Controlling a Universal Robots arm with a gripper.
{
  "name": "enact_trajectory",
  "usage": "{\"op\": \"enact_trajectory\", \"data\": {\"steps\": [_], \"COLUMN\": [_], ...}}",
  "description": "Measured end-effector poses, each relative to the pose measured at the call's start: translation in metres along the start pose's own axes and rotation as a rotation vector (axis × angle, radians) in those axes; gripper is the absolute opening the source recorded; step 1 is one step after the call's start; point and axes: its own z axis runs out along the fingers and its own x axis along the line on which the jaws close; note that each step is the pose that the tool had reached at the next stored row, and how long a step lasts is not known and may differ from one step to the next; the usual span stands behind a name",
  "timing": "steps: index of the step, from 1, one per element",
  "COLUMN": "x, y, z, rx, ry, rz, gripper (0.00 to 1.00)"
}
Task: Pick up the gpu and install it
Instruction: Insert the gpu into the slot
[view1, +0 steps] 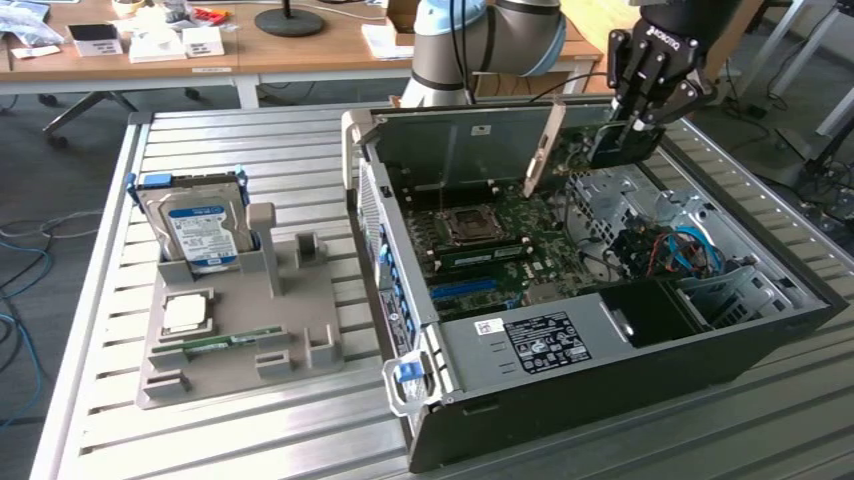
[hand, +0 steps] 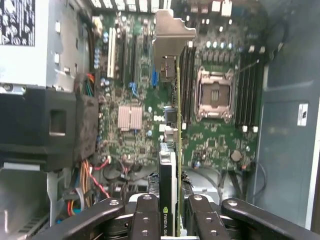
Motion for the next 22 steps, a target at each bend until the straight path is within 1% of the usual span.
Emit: {"op": "enact_trajectory", "data": {"steps": [1, 2, 3, 4, 5, 12, 20, 21, 22], "x": [0.0, 0.0, 0.0, 0.0, 0.0, 0.0, 0.0, 0.0, 0.0], "y": [0.002, 0.0047, 0.0078, 0.0101, 0.0115, 0.0142, 0.0142, 0.0143, 0.0143], "z": [0.0001, 0.0001, 0.0001, 0.0001, 0.0002, 0.0002, 0.0002, 0.0002, 0.0002], "rx": [0.0105, 0.0175, 0.0228, 0.0255, 0.0269, 0.0285, 0.0286, 0.0281, 0.0259], "ry": [0.0004, 0.0005, 0.0006, 0.0007, 0.0009, 0.0022, 0.0024, 0.0024, 0.0024], "rz": [0.0, 0.0, -0.001, 0.001, 0.004, 0.061, 0.066, 0.067, 0.068], "gripper": [0.27, 0.27, 0.27, 0.27, 0.27, 0.27, 0.27, 0.27, 0.27]}}
